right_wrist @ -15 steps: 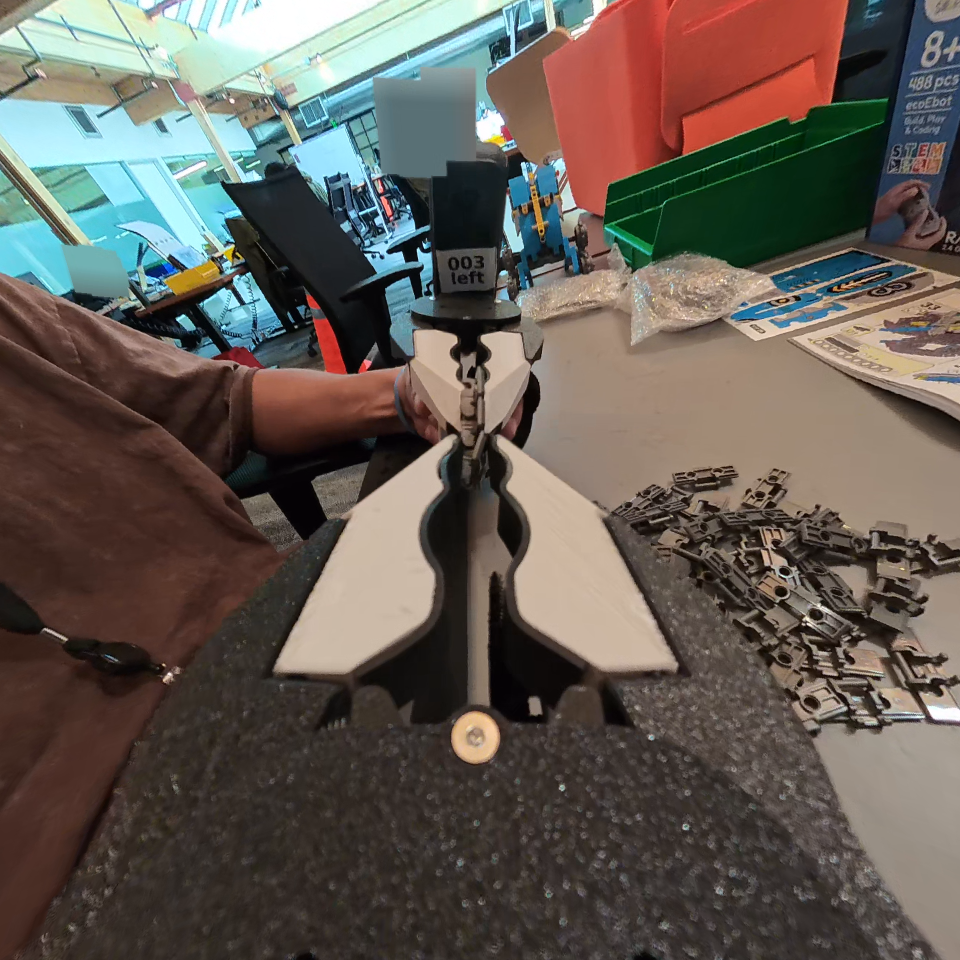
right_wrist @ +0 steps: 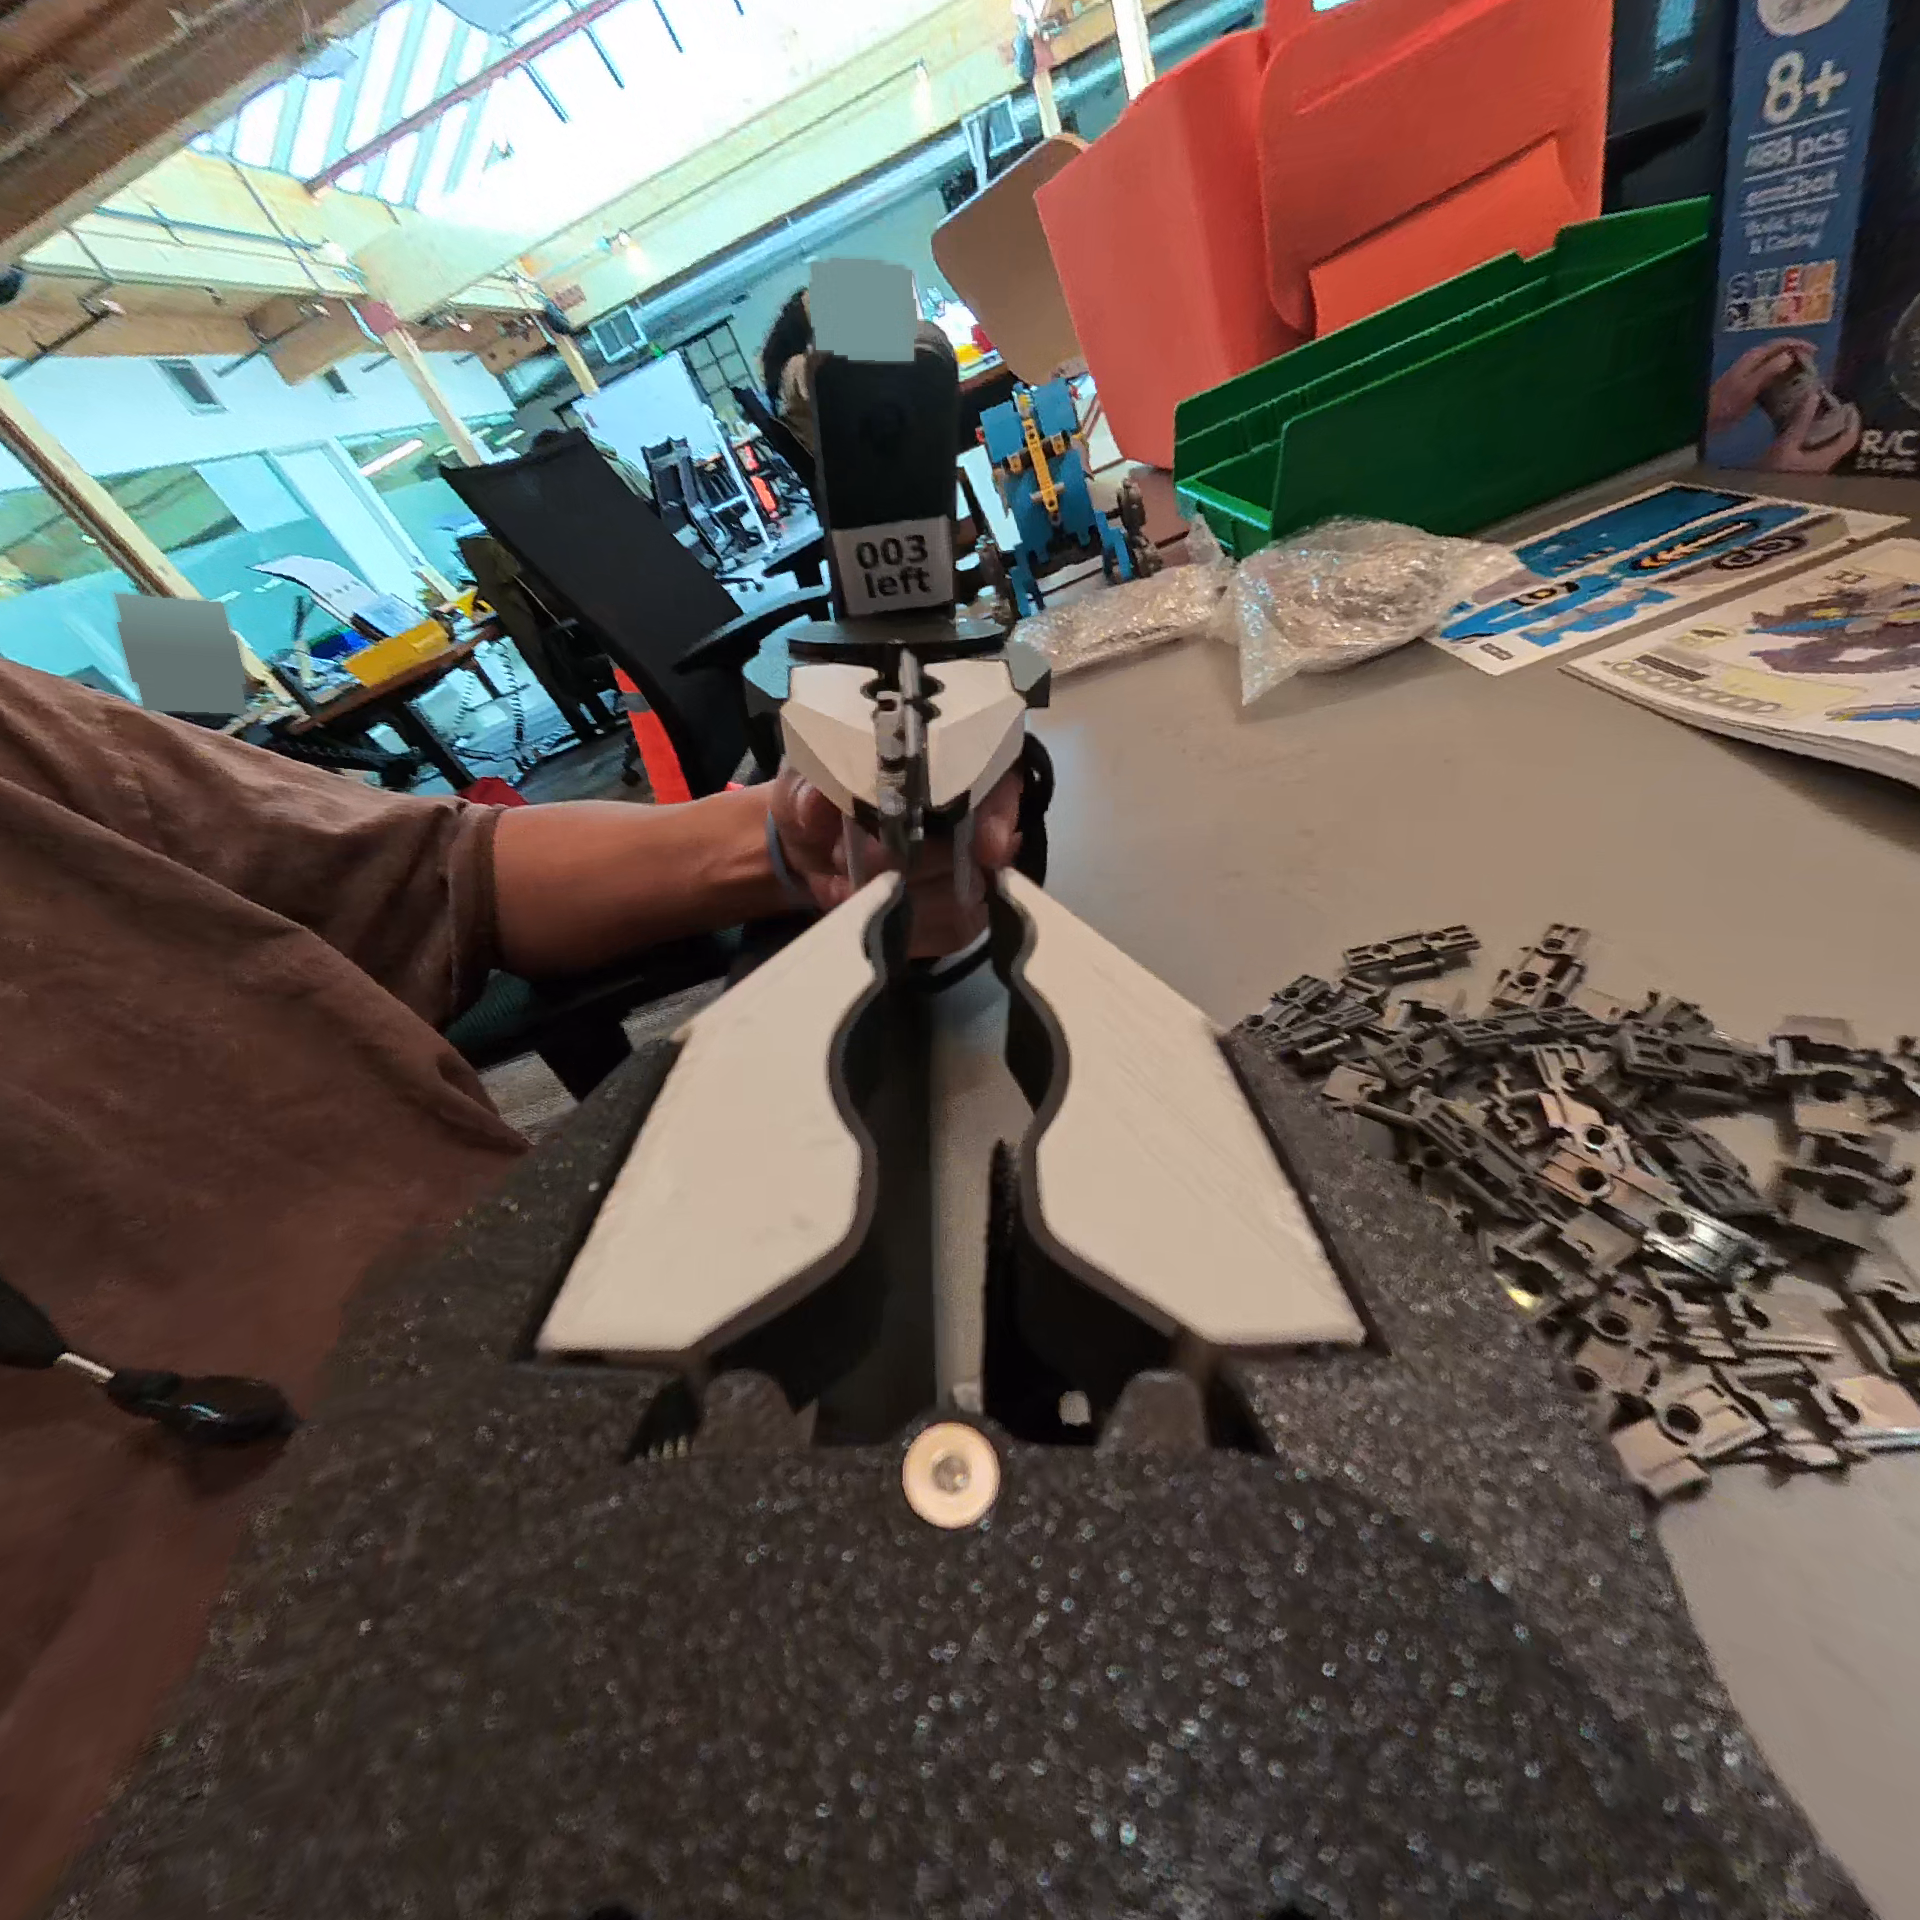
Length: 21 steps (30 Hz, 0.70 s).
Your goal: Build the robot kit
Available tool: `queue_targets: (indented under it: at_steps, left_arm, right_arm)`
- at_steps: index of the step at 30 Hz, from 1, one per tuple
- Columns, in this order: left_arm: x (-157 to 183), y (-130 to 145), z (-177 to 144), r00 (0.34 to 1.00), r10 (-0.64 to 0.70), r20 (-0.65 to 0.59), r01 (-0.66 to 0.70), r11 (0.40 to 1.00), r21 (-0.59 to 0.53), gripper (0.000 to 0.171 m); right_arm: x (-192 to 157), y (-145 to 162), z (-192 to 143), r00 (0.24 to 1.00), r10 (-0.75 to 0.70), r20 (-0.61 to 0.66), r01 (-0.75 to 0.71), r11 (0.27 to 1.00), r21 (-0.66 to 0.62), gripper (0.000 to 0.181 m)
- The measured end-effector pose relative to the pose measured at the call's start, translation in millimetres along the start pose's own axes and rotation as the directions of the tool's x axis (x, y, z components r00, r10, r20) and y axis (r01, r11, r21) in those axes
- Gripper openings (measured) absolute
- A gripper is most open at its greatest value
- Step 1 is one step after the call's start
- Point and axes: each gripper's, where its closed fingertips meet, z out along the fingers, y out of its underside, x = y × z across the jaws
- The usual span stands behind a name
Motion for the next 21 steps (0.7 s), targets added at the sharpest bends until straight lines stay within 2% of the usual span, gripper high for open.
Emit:
queue_targets:
  at_steps: [6, 8, 9, 11, 12, 17, 21]
  left_arm:
    - [-9, -4, -8, 0.999, -0.016, 0.032, 0.015, 1.000, 0.020, 0.002]
    - [-12, -5, -9, 0.999, -0.025, 0.044, 0.024, 0.999, 0.022, 0.003]
    - [-15, -5, -9, 0.998, -0.027, 0.056, 0.026, 0.999, 0.023, 0.003]
    - [-18, -4, -10, 0.997, -0.034, 0.067, 0.033, 0.999, 0.025, 0.003]
    - [-18, -4, -9, 0.997, -0.035, 0.071, 0.034, 0.999, 0.022, 0.003]
    - [-17, 1, -8, 0.997, -0.020, 0.078, 0.021, 1.000, -0.003, 0.003]
    - [-16, 1, -7, 0.997, -0.024, 0.072, 0.024, 1.000, -0.001, 0.003]
  right_arm:
    - [13, -3, -17, 0.997, -0.018, -0.078, 0.016, 1.000, -0.023, 0.014]
    - [20, 13, -21, 0.991, -0.043, -0.125, 0.023, 0.988, -0.155, 0.012]
    - [20, 29, -22, 0.989, -0.071, -0.130, 0.035, 0.964, -0.264, 0.012]
    - [14, 67, -25, 0.987, -0.124, -0.101, 0.059, 0.872, -0.485, 0.016]
    - [9, 80, -25, 0.988, -0.134, -0.078, 0.070, 0.834, -0.547, 0.016]
    - [19, 114, -30, 0.973, -0.209, -0.096, 0.083, 0.707, -0.702, 0.016]
    - [22, 126, -28, 0.966, -0.246, -0.077, 0.112, 0.672, -0.732, 0.019]
